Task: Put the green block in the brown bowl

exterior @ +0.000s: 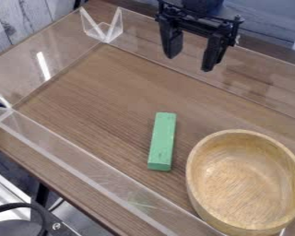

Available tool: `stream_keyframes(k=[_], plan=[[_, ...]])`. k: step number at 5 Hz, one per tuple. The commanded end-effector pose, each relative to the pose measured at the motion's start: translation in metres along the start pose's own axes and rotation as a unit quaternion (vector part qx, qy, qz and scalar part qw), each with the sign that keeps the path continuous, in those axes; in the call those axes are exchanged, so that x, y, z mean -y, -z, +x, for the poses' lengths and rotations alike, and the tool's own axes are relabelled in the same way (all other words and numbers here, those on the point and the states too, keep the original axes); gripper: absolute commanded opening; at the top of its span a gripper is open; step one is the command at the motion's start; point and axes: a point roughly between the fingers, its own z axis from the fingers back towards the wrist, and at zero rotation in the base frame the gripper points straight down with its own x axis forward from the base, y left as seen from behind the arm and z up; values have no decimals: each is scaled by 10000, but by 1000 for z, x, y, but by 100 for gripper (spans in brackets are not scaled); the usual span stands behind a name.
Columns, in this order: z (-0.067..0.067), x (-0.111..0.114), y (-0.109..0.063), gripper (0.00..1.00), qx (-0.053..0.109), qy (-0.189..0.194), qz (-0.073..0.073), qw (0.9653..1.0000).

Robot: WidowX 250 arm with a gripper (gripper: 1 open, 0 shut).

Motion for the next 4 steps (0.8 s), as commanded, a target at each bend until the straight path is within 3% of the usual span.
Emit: stream_keyframes(k=[1,2,4], plan=[[-6,0,11,100,-128,33,24,9999],[-27,0,17,100,-175,182,58,9997],[-43,-5,32,100,-290,196,92,9993]])
